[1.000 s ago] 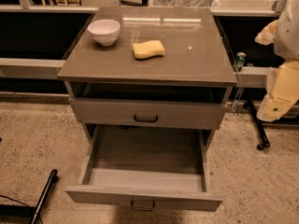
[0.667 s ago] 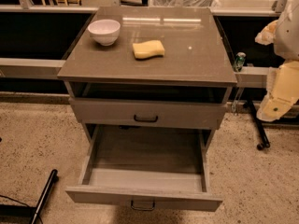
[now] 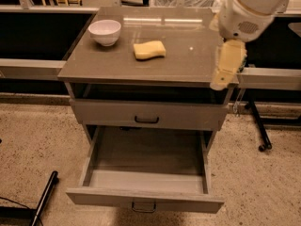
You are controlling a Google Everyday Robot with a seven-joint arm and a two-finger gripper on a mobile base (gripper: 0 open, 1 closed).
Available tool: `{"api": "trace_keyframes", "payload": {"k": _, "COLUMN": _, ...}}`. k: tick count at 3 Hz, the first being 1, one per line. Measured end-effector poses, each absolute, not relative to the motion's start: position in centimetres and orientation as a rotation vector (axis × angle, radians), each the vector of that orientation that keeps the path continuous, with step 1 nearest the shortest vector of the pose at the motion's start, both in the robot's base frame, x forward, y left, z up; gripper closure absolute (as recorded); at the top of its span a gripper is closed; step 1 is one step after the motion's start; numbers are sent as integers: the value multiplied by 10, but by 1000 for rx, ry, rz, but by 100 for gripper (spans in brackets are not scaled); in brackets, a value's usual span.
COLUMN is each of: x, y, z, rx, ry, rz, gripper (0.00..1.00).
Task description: Place sponge into middle drawer
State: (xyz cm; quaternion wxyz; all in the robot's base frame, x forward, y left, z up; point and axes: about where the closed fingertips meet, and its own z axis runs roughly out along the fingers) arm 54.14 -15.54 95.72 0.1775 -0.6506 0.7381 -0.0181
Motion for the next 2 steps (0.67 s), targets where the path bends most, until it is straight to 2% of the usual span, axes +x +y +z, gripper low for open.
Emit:
{"api": "trace_keyframes", "payload": {"k": 1, "x": 619, "y": -131, "z": 925, "rx": -1884, "ry": 2110, "rz": -15, "gripper": 0}}
{"api": "trace_keyframes", "payload": {"k": 2, "x": 692, "y": -126, "z": 896, "rx": -1818, "ry": 2146, "rz": -30, "gripper": 0}}
